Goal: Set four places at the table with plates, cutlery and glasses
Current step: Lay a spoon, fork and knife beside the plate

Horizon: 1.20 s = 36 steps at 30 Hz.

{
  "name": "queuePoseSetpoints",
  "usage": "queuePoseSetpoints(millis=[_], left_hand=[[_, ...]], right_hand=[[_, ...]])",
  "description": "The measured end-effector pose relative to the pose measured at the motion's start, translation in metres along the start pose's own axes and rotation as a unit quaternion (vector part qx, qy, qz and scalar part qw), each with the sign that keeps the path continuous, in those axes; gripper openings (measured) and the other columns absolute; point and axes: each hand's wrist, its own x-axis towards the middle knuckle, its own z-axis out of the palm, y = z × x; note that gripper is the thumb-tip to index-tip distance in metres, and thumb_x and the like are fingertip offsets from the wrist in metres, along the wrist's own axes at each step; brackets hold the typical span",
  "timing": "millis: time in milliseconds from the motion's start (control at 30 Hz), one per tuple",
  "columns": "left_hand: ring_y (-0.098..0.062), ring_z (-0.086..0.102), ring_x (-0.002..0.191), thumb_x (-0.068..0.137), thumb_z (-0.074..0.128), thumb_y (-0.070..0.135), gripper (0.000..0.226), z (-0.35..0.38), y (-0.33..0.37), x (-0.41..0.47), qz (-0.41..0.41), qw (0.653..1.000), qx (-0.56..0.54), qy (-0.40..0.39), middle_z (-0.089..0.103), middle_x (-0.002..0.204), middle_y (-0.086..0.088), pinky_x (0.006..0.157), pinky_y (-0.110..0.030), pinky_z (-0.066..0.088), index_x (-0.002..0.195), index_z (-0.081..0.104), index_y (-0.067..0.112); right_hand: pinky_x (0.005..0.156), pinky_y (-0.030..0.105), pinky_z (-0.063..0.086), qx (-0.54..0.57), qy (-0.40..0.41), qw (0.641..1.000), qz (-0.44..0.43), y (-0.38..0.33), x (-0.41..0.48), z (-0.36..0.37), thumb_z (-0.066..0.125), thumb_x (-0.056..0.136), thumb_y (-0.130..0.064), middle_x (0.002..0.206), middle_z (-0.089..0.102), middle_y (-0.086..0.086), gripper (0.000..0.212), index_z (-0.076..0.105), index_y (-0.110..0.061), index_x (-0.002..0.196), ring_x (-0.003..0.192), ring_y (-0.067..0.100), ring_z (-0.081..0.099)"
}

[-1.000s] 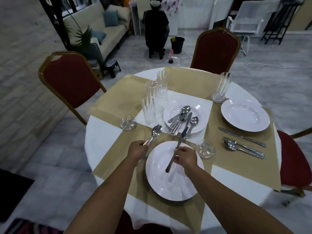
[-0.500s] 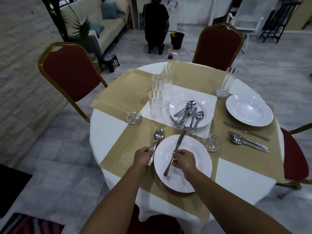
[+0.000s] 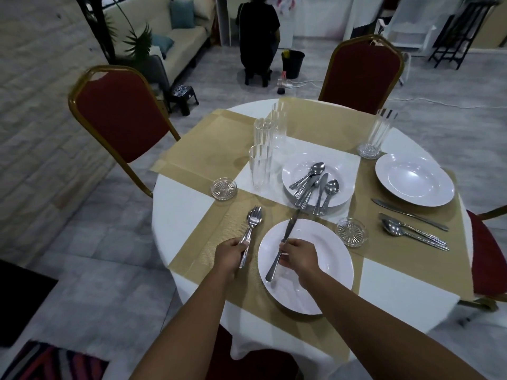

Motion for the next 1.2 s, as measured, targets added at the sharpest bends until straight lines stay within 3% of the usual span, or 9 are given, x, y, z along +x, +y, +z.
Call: queuePoseSetpoints(millis=[100,200,400,533,600,733,1000,1067,1200], left_hand=[[-0.024,0.066,0.085,0.086,0.068,0.011,0.017,-0.015,-0.003,0.009,-0.009,0.999,0.004,0.038,0.072,0.097,-0.010,0.084,-0.034,0.052,0.102,0.071,0.008],[-0.027,0.068,0.095,0.083,0.071,0.014,0.024,-0.030,-0.007,0.016,-0.008,0.998,0.015,0.059,0.073,0.102,-0.011,0.092,-0.041,0.054,0.106,0.072,0.006],[-0.024,0.068,0.092,0.082,0.072,0.017,0.020,-0.049,-0.012,0.020,0.014,0.993,0.083,0.087,0.074,0.098,-0.007,0.089,-0.041,0.054,0.101,0.075,0.011],[-0.025,0.067,0.095,0.083,0.071,0.016,0.021,-0.052,-0.015,0.021,0.025,0.991,0.081,0.100,0.073,0.101,-0.008,0.091,-0.039,0.053,0.103,0.074,0.008],[-0.026,0.067,0.094,0.084,0.069,0.016,0.020,-0.052,-0.014,0.020,0.030,0.989,0.099,0.101,0.074,0.102,-0.009,0.090,-0.039,0.053,0.102,0.074,0.009],[-0.025,0.066,0.095,0.086,0.066,0.018,0.022,-0.061,-0.011,0.018,0.050,0.975,0.163,0.145,0.074,0.102,-0.007,0.079,-0.028,0.048,0.106,0.074,0.013],[-0.020,0.064,0.094,0.089,0.063,0.019,0.022,-0.072,-0.024,0.017,0.067,0.979,0.145,0.126,0.072,0.101,-0.001,0.079,-0.029,0.047,0.109,0.072,0.015],[-0.017,0.063,0.093,0.089,0.063,0.019,0.023,-0.072,-0.024,0.017,0.069,0.980,0.139,0.128,0.071,0.102,-0.001,0.079,-0.027,0.046,0.109,0.072,0.014],[-0.016,0.063,0.090,0.089,0.064,0.020,0.022,-0.071,-0.024,0.018,0.065,0.981,0.135,0.124,0.072,0.102,-0.002,0.077,-0.026,0.046,0.109,0.072,0.015]], right_hand=[[0.069,0.032,0.060,-0.014,-0.016,1.000,-0.014,-0.006,-0.003,0.015,0.065,0.090,-0.003,0.083,0.070,0.014,0.015,0.071,0.000,0.103,0.067,0.024,0.067],[0.069,0.034,0.060,-0.047,-0.024,0.998,-0.030,-0.014,-0.007,0.031,0.062,0.089,0.000,0.072,0.067,0.013,0.011,0.073,-0.003,0.085,0.057,0.021,0.063],[0.060,0.033,0.059,-0.131,-0.045,0.988,-0.072,-0.024,-0.012,0.063,0.056,0.088,0.004,0.061,0.063,0.008,0.028,0.065,-0.009,0.066,0.049,0.021,0.063],[0.075,0.048,0.061,-0.189,-0.061,0.975,-0.096,-0.026,-0.014,0.085,0.058,0.085,-0.002,0.067,0.067,0.009,0.019,0.059,-0.021,0.088,0.068,0.035,0.073],[0.076,0.049,0.060,-0.230,-0.056,0.966,-0.104,-0.020,-0.008,0.094,0.057,0.082,-0.006,0.074,0.070,0.014,0.014,0.058,-0.019,0.087,0.074,0.037,0.072],[0.082,0.040,0.056,-0.290,-0.040,0.949,-0.115,-0.014,-0.004,0.107,0.054,0.082,-0.006,0.100,0.068,0.012,0.023,0.060,-0.003,0.105,0.091,0.035,0.068],[0.080,0.042,0.057,-0.301,-0.020,0.947,-0.108,-0.005,0.002,0.121,0.055,0.085,-0.010,0.103,0.068,0.014,0.025,0.051,-0.008,0.109,0.088,0.035,0.069],[0.079,0.033,0.050,-0.308,-0.012,0.945,-0.113,-0.009,0.000,0.119,0.055,0.087,-0.008,0.110,0.065,0.013,0.028,0.049,-0.006,0.115,0.098,0.035,0.065],[0.076,0.031,0.040,-0.318,0.011,0.941,-0.113,-0.009,0.002,0.116,0.055,0.091,-0.008,0.116,0.060,0.014,0.027,0.047,-0.005,0.117,0.107,0.035,0.060]])
